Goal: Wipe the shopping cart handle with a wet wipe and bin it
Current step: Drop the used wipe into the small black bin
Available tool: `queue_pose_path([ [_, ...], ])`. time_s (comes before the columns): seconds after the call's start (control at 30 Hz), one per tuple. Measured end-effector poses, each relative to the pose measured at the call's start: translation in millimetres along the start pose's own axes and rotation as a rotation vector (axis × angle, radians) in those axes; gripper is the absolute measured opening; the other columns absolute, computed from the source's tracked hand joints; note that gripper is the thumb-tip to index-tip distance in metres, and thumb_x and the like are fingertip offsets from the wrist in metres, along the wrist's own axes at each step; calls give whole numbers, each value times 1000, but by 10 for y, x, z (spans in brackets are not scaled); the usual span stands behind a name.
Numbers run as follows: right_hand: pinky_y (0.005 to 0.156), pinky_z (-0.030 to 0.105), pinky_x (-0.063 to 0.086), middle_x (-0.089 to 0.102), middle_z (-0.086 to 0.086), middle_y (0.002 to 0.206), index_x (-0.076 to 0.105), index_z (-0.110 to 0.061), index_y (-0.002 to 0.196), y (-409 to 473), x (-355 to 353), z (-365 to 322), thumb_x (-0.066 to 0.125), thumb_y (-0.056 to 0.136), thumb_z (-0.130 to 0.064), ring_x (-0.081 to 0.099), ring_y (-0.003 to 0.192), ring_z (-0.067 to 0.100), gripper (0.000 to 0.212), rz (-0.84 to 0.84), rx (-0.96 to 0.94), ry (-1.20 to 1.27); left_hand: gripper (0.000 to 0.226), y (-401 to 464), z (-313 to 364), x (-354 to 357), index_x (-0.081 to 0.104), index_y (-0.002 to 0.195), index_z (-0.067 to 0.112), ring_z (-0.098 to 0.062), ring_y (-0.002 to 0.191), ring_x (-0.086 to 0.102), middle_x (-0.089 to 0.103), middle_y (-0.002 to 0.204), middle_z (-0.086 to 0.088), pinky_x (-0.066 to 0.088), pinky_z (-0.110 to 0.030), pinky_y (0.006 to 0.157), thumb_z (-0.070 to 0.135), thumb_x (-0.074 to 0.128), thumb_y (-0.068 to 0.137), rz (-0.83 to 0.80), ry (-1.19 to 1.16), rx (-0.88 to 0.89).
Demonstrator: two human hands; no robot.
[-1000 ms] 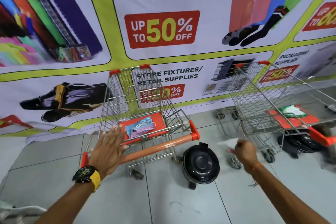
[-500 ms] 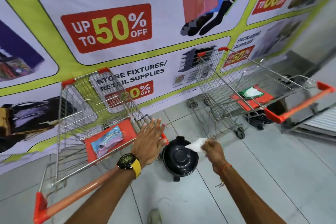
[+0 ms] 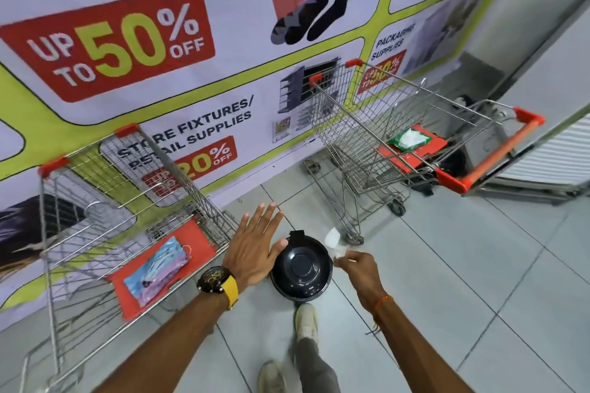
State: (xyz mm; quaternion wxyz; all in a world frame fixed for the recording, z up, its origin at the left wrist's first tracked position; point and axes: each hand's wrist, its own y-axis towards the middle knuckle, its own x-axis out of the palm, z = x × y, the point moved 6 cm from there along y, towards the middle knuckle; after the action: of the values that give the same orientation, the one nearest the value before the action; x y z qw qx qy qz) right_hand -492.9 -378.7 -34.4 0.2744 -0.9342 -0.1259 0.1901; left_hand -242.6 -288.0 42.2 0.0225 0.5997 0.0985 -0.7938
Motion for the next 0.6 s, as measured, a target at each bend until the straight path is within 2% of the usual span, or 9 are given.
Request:
queue_pose_path([
  [0.07, 79, 36, 55, 79, 7, 82, 78, -11, 67, -7, -37, -12, 81, 77, -4, 71, 82, 24, 12, 30, -14, -24, 73, -7, 5, 3, 12, 154, 23, -23, 150, -5, 3, 164, -2, 6, -49, 122, 65, 4, 94, 10, -20, 1],
  [0.17, 81, 43, 59, 74, 0, 68, 76, -16, 61, 65, -68, -36, 83, 76, -12, 66, 70, 16, 18, 47, -59, -110, 74, 24, 25, -9, 8, 154, 24, -21, 150, -9, -1, 164, -2, 3, -47, 122, 66, 3, 93, 11, -24, 1],
  [0.3, 76, 49, 65, 71, -5, 62, 71, -23, 64, 267, -85, -87, 81, 75, -18, 72, 63, 17, 16, 91, -133, -203, 78, 50, 43, -16, 4, 154, 25, -21, 149, -13, -5, 164, -3, 3, -49, 122, 68, -5, 89, 12, -27, -6],
  [0.37, 73, 52, 65, 67, -4, 65, 66, -25, 72, 379, -83, -27, 83, 73, -16, 70, 59, 18, 19, 113, -141, -197, 77, 60, 56, -15, 6, 154, 25, -20, 149, -13, -4, 164, -2, 3, -49, 122, 67, -3, 90, 12, -43, 4],
  [0.43, 73, 49, 63, 70, -3, 67, 64, -28, 78, 400, -74, -64, 83, 72, -19, 71, 63, 23, 22, 146, -179, -223, 77, 80, 71, -21, 8, 154, 24, -20, 149, -12, -3, 164, -2, 4, -49, 122, 67, -1, 91, 16, -48, 6],
  [0.53, 69, 33, 53, 75, 1, 69, 61, -30, 69, 400, -28, -123, 81, 75, -20, 72, 74, 28, 23, 143, -165, -281, 74, 99, 86, -22, 8, 154, 24, -19, 149, -12, -3, 164, -1, 4, -49, 122, 66, 4, 93, 14, -41, 2],
  [0.6, 69, 32, 51, 75, 2, 69, 65, -30, 64, 429, 13, -118, 79, 76, -15, 73, 77, 27, 24, 124, -141, -320, 70, 93, 83, -11, 7, 154, 24, -19, 149, -12, -3, 164, -1, 4, -49, 122, 63, 14, 96, 11, -28, 0],
])
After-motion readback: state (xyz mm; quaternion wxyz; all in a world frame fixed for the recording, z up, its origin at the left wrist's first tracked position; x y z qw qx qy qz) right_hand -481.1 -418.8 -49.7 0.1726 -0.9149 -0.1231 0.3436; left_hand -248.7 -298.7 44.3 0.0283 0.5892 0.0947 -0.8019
